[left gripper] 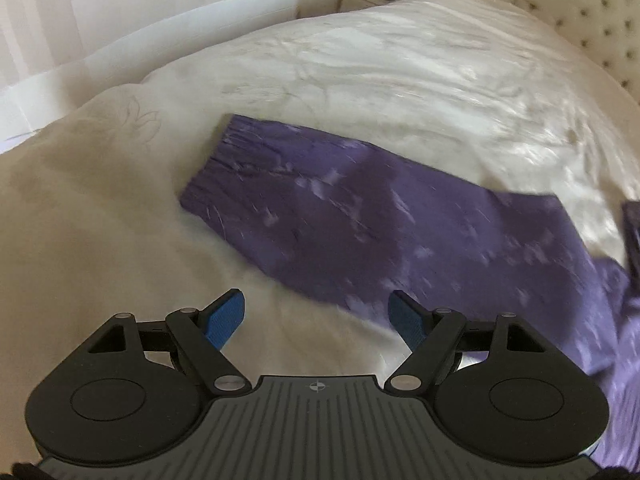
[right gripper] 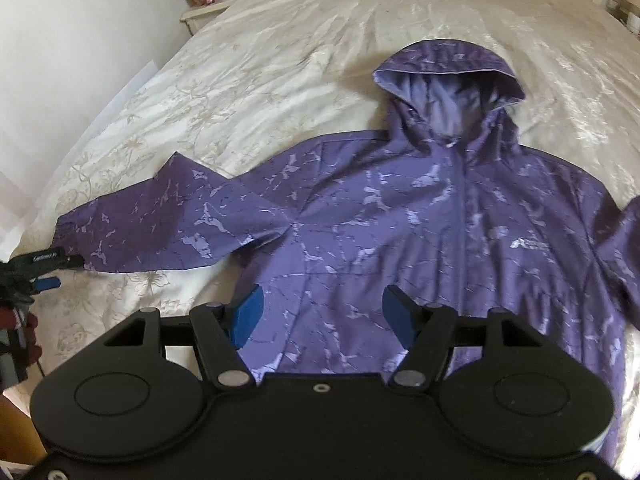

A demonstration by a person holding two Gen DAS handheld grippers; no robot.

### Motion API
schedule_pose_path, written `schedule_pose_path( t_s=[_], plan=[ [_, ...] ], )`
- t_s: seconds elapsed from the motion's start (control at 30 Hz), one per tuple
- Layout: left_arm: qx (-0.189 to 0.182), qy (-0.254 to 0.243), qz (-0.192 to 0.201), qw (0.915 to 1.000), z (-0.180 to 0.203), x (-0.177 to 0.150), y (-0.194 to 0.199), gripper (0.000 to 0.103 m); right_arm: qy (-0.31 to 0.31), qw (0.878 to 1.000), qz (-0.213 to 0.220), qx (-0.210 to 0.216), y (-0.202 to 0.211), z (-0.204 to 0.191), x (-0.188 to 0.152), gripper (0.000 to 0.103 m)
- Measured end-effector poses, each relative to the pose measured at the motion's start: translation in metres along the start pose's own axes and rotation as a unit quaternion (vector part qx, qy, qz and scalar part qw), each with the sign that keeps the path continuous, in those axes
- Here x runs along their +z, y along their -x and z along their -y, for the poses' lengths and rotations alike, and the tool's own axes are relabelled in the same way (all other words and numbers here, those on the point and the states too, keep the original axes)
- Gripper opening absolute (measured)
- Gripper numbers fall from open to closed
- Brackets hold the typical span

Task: Fold large clothes
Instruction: 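Grasp the purple jacket's sleeve cuff with the left gripper and lift it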

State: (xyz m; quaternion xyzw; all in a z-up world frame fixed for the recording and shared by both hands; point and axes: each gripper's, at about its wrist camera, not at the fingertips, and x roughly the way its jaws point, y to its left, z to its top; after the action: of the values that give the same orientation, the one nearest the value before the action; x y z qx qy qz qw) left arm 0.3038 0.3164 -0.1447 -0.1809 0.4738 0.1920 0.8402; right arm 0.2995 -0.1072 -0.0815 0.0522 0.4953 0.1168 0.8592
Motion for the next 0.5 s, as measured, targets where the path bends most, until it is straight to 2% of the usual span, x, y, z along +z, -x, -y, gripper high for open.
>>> schedule_pose_path(
  t_s=[0.17,0.3,0.33,0.4,0.43,0.5],
  plan=[
    [-0.003,0.026,0.002,0.9996,-0.013,0.017,-0.026,0.078,0.006,1.0,-0.008,-0.003,-0.014,-0.01,0.011,0.069],
    [-0.019,0.07,-0.006,0.9973,-0.024,0.026,-0.04,0.077,0.013,1.0,-0.006,-0.007,-0.025,-0.018,0.021,0.069],
    [-0.024,0.09,-0.005,0.9956,-0.029,0.028,-0.041,0.071,0.015,1.0,-0.006,-0.007,-0.028,-0.019,0.023,0.069],
    [-0.052,0.118,0.0,0.9917,-0.037,0.03,-0.041,0.043,0.02,1.0,-0.007,-0.009,-0.036,-0.021,0.028,0.069],
    [-0.059,0.129,0.01,0.9898,-0.041,0.03,-0.039,0.009,0.022,1.0,-0.007,-0.009,-0.039,-0.023,0.029,0.069],
    [-0.069,0.143,0.035,0.9866,-0.045,0.031,-0.03,0.005,0.025,1.0,-0.009,-0.004,-0.049,-0.025,0.033,0.066]
  ],
)
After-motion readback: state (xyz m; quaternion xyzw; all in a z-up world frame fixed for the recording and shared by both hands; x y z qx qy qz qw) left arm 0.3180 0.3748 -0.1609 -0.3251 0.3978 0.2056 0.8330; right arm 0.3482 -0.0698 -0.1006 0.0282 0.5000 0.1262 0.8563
